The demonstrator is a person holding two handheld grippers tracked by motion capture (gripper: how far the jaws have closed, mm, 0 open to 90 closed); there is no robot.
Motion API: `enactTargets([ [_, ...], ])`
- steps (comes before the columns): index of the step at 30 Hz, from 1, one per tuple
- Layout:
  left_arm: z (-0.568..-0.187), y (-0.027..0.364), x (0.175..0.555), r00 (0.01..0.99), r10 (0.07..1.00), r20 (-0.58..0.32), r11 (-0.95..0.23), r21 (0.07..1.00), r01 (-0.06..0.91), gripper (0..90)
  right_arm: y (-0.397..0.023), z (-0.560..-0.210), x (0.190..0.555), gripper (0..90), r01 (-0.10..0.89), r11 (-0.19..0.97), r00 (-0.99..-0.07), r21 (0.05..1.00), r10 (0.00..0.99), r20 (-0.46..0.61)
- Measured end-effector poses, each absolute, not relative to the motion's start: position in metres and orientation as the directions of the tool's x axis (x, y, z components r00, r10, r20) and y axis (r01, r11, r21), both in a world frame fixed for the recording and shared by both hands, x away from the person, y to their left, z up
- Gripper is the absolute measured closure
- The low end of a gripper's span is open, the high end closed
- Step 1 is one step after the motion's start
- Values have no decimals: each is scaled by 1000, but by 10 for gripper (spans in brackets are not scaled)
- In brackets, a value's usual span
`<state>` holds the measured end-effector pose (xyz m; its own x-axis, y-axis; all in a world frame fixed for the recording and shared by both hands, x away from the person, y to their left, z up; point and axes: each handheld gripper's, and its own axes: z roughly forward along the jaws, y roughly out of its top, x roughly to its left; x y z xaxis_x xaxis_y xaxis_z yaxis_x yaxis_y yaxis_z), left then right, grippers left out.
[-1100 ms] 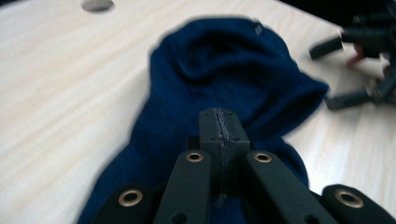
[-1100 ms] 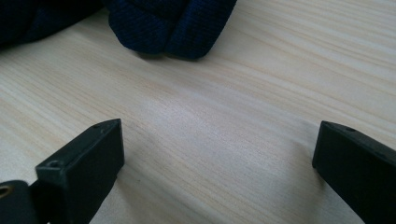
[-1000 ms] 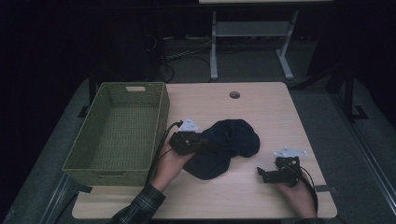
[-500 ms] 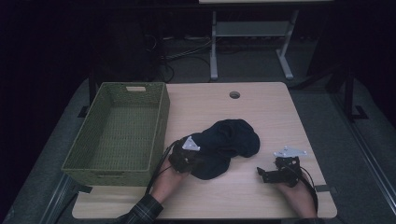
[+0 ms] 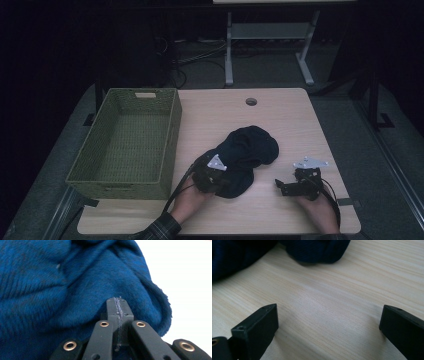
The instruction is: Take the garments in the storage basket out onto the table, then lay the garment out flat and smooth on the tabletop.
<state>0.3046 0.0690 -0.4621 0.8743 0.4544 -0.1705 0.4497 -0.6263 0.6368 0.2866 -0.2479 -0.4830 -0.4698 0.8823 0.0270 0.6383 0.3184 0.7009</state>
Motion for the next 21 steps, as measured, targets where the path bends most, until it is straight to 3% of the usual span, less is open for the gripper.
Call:
enactTargets([
  [9, -463, 47, 293, 904, 380, -196, -639, 651, 410, 897, -248, -483, 287, 19, 638, 318, -470, 701, 882, 27],
  [19, -446, 85, 288, 883, 441, -160, -599, 680, 422, 777, -250, -482, 288, 24, 634, 333, -488, 698, 872, 27],
  [21, -447, 92, 285, 874, 458, -160, -590, 681, 434, 745, -251, -480, 288, 81, 644, 338, -487, 686, 873, 27],
])
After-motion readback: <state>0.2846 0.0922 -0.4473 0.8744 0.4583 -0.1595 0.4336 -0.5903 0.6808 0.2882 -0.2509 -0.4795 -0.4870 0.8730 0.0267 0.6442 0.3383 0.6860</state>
